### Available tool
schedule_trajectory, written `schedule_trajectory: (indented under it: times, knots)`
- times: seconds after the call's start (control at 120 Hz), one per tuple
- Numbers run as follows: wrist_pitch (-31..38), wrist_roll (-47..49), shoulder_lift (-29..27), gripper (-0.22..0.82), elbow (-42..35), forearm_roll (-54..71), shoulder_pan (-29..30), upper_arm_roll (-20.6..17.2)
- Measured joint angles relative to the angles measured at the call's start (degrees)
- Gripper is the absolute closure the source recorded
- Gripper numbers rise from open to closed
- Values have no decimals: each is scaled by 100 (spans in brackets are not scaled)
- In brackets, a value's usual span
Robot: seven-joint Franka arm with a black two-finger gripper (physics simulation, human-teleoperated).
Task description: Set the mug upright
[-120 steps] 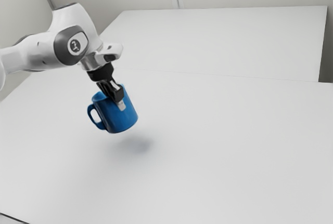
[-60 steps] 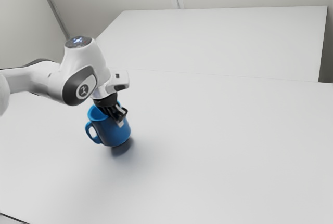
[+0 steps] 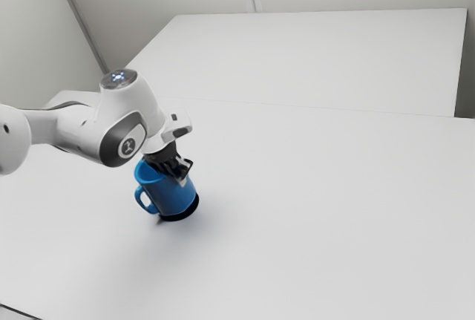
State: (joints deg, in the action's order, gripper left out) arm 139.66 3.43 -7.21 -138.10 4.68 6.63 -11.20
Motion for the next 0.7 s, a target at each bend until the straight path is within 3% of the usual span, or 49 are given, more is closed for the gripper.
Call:
schedule_trajectory:
  times: [0.375, 0.5, 0.7]
  knots:
    - [6, 97, -78, 22, 43, -219, -109, -22]
    - [-353, 105, -139, 12, 452, -326, -100, -18]
    - [-1639, 116, -44, 5, 1519, -563, -33, -13]
